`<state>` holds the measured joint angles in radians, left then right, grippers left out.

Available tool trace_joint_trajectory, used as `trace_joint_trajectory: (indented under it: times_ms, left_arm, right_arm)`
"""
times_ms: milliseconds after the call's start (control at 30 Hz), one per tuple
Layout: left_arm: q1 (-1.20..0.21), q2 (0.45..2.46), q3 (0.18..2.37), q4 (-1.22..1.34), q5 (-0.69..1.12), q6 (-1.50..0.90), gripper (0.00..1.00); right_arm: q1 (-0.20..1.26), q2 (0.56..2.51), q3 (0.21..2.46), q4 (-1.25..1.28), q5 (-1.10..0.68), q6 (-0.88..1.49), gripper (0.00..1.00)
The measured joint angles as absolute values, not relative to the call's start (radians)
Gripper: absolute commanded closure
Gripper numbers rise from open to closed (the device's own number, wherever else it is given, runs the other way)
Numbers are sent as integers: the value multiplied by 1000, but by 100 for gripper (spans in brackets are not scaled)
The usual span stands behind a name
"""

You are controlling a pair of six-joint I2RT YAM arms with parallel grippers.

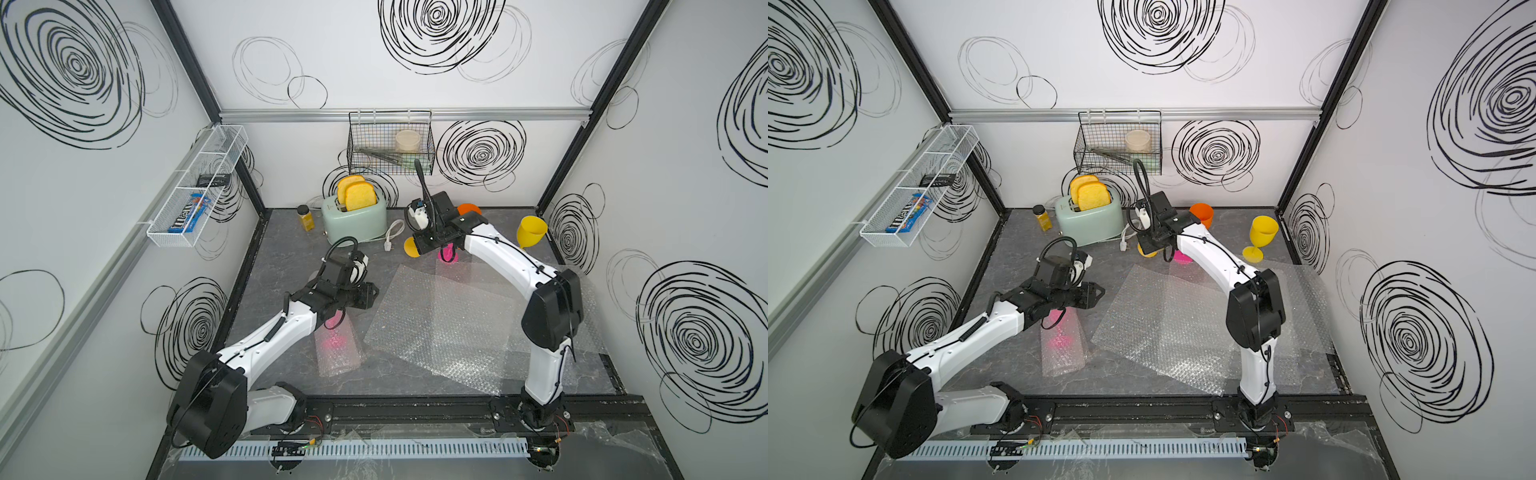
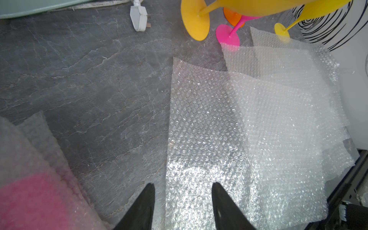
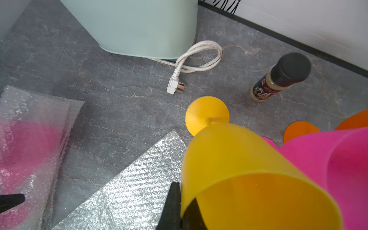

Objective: Unpack wine glasses from bubble wrap
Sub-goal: Place the wine glass at the center of the board.

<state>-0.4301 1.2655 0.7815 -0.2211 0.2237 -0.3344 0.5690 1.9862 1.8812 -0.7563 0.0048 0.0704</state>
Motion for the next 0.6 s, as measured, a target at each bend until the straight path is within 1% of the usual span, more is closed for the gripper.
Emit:
trace_joint_trajectory:
  times_ms: [200, 367, 600]
  left_arm:
    - [-430, 1266, 780, -219, 239, -334, 49]
    - [-430, 1266, 777, -216, 244, -334, 49]
    - [-430, 1262, 774, -214, 247, -334, 49]
  right_arm:
    - [597, 2133, 2093, -957, 35, 66, 95]
    - [617, 2146, 2147, -1057, 61, 66, 95]
    - [623, 2166, 2210, -1118, 91, 54, 94]
